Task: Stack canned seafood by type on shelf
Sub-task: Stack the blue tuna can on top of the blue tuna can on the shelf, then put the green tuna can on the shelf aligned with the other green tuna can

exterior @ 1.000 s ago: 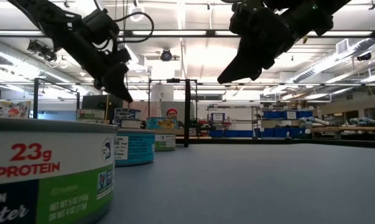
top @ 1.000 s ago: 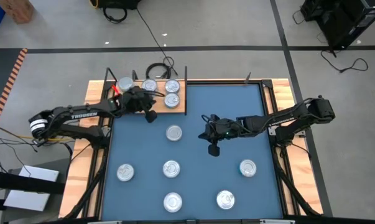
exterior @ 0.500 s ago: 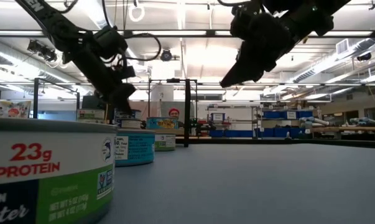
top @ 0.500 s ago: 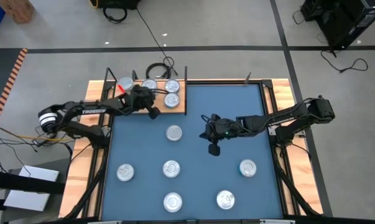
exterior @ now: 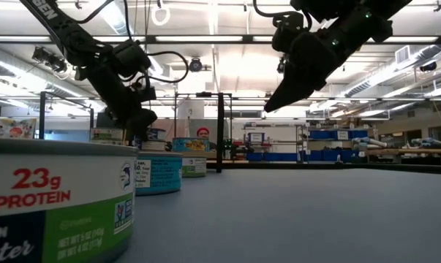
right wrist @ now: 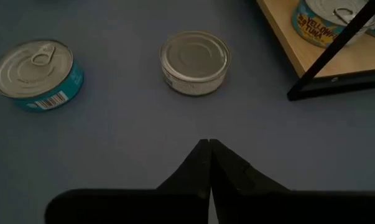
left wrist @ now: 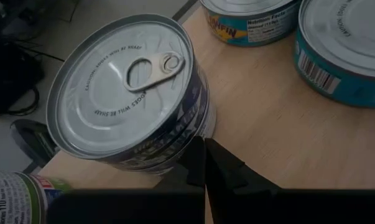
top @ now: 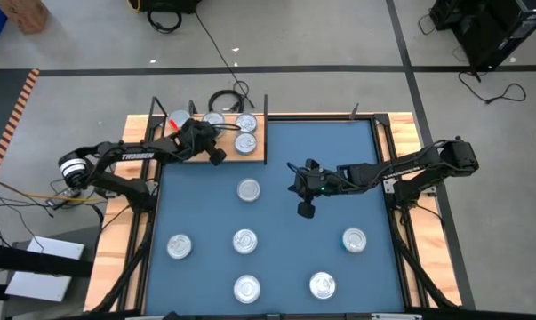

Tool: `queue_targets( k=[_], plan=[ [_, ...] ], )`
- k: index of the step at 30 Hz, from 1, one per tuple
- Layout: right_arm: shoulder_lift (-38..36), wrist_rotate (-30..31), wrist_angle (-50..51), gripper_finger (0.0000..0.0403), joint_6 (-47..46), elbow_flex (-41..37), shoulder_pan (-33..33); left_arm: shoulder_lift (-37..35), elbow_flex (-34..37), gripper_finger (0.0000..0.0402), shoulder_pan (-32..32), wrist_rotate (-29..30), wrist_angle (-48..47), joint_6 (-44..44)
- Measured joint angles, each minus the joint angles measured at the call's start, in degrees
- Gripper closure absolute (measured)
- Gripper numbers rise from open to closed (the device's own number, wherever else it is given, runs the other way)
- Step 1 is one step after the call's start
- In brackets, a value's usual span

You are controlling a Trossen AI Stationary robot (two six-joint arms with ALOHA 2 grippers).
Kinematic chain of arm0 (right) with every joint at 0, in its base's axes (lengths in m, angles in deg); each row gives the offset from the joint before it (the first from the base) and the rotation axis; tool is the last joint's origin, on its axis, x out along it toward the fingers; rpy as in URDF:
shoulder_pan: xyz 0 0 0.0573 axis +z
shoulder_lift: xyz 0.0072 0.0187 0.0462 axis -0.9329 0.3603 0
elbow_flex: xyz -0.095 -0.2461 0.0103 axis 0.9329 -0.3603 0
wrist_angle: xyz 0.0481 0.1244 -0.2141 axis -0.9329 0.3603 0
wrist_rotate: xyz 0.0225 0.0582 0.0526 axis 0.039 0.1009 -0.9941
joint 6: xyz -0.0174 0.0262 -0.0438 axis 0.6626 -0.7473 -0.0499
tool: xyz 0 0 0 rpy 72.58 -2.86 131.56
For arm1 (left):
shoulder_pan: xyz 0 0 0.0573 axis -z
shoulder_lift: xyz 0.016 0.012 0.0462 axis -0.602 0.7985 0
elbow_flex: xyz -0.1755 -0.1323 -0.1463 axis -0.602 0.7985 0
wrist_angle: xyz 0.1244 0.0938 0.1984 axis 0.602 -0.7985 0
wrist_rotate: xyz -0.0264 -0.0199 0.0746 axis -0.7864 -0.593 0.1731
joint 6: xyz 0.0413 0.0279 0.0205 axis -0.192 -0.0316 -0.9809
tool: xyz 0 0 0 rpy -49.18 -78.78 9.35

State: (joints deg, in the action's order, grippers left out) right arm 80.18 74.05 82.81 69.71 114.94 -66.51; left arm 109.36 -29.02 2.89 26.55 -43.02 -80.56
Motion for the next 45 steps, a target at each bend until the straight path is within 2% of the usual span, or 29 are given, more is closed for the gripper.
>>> queue_targets(
  k=[8, 16, 23, 27, 32, 35, 41, 45],
  plan=[
    [0.0, 0.7, 2.6, 0.0392, -3.5, 0.0, 0.0, -0.5, 0.0, 0.0400, 2.9, 0.1, 0.5, -0.1],
    [0.0, 0.7, 3.9, 0.0347, -5.3, 0.3, 0.9, -0.5, 0.0, 0.0400, 11.8, 3.0, 1.8, 0.3],
    [0.0, 0.7, 15.6, 0.0311, -12.6, 4.6, 3.2, -0.5, 0.0, 0.0400, 20.0, 4.5, 7.0, 0.1],
    [0.0, -1.0, 17.7, 0.0295, -15.6, 5.5, 4.8, -0.5, 0.0, 0.0400, 24.4, 4.5, 9.1, 0.0],
    [0.0, -3.7, 18.8, 0.0282, -18.5, 5.5, 7.4, -0.5, 0.0, 0.0400, 29.2, 4.4, 9.3, -5.8],
    [0.0, -3.6, 17.9, 0.0276, -19.5, 5.5, 9.0, -0.5, 0.0, 0.0400, 31.9, 2.4, 10.4, -7.6],
    [0.0, -0.7, 15.5, 0.0275, -18.8, 5.5, 11.1, -0.3, 0.0, 0.0400, 37.1, -7.4, 8.3, -7.8],
    [0.0, -0.5, 13.9, 0.0275, -17.7, 5.5, 11.2, -0.3, 0.0, 0.0400, 40.7, -8.1, 5.6, -7.8]
  ],
)
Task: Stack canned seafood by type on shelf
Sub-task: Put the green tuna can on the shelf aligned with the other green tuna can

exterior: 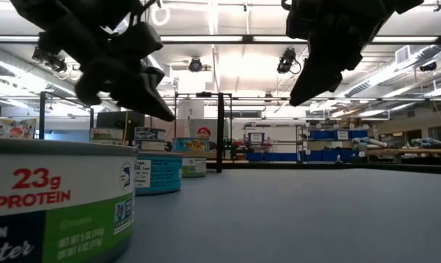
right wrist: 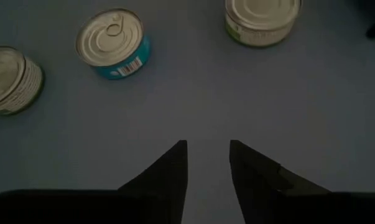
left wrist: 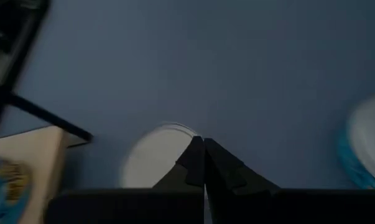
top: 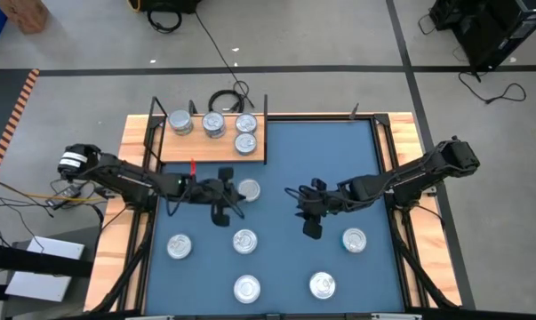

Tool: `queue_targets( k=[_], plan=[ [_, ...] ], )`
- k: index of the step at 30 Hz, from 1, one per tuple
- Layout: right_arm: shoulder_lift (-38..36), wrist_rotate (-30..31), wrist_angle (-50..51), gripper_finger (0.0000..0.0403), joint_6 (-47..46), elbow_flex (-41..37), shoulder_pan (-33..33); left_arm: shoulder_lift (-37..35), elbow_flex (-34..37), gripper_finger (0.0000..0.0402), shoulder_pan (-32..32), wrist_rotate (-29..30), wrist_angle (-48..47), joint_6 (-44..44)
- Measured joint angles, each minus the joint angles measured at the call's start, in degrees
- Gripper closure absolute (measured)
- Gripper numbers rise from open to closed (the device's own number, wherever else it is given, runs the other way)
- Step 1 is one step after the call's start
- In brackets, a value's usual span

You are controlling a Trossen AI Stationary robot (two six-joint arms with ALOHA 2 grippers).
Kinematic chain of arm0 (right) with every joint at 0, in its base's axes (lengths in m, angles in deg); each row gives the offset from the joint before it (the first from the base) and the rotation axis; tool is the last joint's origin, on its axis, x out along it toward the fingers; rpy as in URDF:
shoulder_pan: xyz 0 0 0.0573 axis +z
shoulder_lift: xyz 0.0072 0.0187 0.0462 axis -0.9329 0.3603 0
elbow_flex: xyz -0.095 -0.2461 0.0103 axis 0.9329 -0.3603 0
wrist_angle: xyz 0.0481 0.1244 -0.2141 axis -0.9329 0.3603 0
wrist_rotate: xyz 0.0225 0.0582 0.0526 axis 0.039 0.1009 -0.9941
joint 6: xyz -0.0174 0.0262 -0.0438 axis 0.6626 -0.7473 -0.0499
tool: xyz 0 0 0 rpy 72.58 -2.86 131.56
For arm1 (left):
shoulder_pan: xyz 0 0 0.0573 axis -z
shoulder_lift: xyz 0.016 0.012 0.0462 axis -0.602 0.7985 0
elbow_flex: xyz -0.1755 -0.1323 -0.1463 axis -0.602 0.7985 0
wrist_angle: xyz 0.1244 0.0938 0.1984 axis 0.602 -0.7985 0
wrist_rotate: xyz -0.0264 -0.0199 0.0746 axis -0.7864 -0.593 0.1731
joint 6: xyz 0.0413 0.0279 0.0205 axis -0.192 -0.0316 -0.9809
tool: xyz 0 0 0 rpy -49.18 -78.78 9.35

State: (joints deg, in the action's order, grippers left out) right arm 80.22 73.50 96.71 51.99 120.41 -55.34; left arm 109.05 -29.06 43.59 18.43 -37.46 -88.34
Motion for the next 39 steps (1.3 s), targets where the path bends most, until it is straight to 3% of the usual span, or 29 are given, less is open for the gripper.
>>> queue_targets(
  k=[5, 11, 19, 39],
  plan=[
    [0.0, 0.1, -1.5, 0.0275, 2.6, 0.0, 0.0, 0.0, 0.0, 0.0390, 3.1, -0.5, -3.7, 0.0],
    [0.0, 0.1, -2.5, 0.0275, 8.2, 0.0, -0.5, 0.6, 0.0, 0.0337, 5.2, -0.4, -3.7, 0.5],
    [0.0, 0.1, -2.5, 0.0275, 15.2, 0.0, -3.0, 5.7, -0.1, 0.0281, 4.6, 5.8, 0.3, 0.1],
    [0.0, -0.1, -3.3, 0.0275, 25.9, 0.0, -5.8, 15.5, -0.3, 0.0306, 2.4, 11.5, 5.3, -1.2]
  ],
)
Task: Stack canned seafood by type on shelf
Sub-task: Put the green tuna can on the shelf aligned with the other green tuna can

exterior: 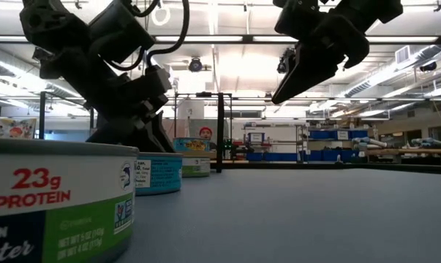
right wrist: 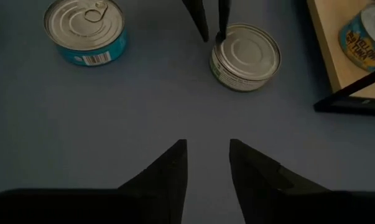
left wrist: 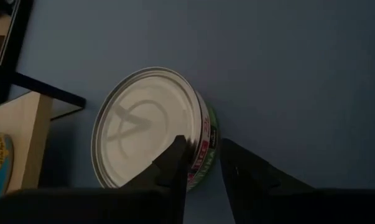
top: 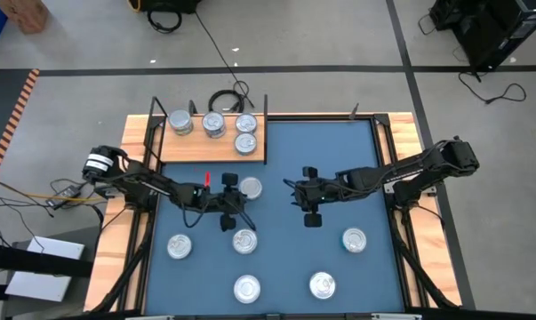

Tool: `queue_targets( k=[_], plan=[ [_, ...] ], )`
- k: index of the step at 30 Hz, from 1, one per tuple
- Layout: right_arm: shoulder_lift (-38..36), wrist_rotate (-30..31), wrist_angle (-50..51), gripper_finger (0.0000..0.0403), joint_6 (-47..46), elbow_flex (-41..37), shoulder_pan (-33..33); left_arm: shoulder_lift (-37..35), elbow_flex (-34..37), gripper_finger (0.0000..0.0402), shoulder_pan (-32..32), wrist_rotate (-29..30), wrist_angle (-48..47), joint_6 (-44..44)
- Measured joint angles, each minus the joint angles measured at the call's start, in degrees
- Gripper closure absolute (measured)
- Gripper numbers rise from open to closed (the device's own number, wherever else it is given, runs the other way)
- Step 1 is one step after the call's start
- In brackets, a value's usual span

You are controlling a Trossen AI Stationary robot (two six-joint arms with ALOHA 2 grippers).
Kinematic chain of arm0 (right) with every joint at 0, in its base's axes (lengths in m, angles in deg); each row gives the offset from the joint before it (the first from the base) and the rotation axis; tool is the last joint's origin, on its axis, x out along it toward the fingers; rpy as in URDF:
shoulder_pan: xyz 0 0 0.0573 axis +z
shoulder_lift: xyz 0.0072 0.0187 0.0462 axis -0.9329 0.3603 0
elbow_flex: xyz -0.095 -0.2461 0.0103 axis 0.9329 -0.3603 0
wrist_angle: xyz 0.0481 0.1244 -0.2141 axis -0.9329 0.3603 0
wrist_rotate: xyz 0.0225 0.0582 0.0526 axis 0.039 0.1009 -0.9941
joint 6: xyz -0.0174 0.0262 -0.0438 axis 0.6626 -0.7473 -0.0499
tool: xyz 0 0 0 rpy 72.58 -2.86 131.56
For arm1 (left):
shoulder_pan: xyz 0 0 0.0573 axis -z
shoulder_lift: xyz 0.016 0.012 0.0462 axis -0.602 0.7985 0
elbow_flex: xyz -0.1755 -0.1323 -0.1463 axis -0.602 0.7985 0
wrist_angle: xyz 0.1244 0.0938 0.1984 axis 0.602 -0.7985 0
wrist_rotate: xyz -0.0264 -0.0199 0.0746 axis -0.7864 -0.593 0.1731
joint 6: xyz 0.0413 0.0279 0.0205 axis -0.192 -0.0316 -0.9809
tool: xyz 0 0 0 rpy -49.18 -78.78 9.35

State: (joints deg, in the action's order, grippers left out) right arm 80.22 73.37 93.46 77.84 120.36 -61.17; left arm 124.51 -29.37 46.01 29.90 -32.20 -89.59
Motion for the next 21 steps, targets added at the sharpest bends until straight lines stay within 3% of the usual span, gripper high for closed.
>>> queue_targets(
  k=[10, 21],
  plan=[
    [0.0, -0.1, 0.0, 0.0275, 1.8, 0.0, 0.0, 0.3, -2.9, 0.0395, 0.1, 1.4, -3.1, 0.4],
    [0.0, 0.0, -2.2, 0.0275, 2.4, 0.0, 0.0, -3.6, -7.9, 0.0400, 0.0, -3.5, -4.6, 4.7]
  ],
)
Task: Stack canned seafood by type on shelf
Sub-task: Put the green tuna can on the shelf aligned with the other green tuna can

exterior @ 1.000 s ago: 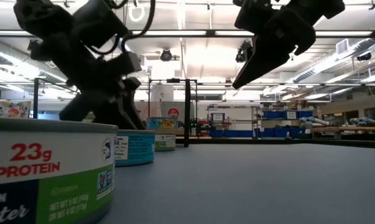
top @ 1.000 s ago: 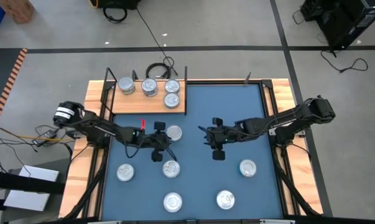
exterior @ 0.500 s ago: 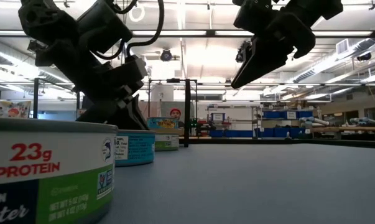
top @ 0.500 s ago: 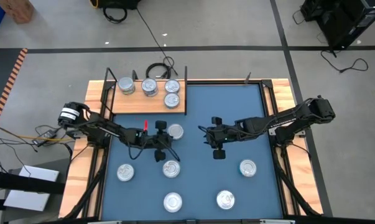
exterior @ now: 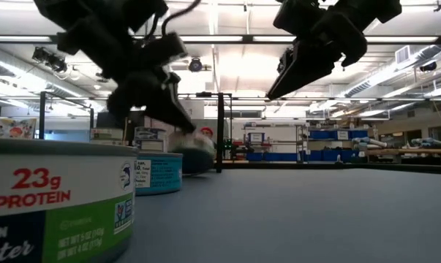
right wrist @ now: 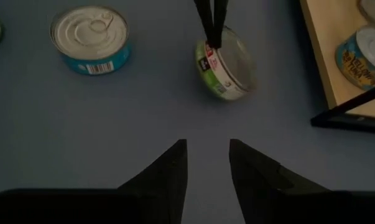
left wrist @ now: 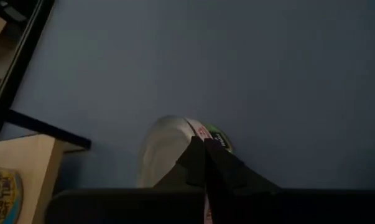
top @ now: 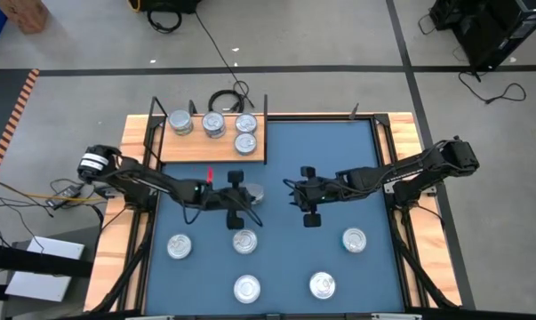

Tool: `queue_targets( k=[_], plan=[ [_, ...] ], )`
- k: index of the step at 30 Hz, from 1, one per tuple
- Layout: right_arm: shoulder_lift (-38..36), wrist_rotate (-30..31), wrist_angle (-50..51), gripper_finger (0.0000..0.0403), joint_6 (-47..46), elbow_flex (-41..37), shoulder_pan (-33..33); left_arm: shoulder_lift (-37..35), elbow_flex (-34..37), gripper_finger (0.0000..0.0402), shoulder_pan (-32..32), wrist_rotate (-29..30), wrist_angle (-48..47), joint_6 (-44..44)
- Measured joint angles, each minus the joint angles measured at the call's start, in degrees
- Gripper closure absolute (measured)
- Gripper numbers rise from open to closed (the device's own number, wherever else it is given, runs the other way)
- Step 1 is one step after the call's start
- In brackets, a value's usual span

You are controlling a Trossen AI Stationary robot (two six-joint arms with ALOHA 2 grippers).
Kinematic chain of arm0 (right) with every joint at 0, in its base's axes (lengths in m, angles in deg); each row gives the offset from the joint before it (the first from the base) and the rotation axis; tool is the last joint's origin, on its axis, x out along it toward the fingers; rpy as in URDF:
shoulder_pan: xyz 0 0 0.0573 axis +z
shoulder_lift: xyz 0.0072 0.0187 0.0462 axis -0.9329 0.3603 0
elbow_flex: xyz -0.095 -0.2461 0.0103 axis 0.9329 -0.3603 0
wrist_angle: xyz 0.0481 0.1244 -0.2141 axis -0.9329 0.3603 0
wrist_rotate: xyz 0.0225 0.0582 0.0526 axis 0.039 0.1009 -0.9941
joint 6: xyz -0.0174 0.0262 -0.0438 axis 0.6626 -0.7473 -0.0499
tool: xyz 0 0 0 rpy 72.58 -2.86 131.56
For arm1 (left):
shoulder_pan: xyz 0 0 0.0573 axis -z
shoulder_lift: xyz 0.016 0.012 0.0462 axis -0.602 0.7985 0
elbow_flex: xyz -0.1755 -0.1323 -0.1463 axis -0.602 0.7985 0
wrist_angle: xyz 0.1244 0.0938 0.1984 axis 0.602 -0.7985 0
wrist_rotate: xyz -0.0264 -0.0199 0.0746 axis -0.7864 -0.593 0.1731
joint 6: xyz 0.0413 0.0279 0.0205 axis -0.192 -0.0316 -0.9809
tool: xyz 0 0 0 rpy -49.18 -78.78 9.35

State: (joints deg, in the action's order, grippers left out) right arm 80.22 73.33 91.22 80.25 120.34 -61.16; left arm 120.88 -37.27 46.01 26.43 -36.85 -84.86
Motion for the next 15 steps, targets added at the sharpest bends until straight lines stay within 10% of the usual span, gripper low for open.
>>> queue_targets(
  k=[15],
  plan=[
    [7.3, 0.2, -10.2, 0.0253, 2.9, 0.0, 1.5, -6.7, -0.3, 0.0399, 1.2, -6.8, -3.8, 5.4]
  ],
)
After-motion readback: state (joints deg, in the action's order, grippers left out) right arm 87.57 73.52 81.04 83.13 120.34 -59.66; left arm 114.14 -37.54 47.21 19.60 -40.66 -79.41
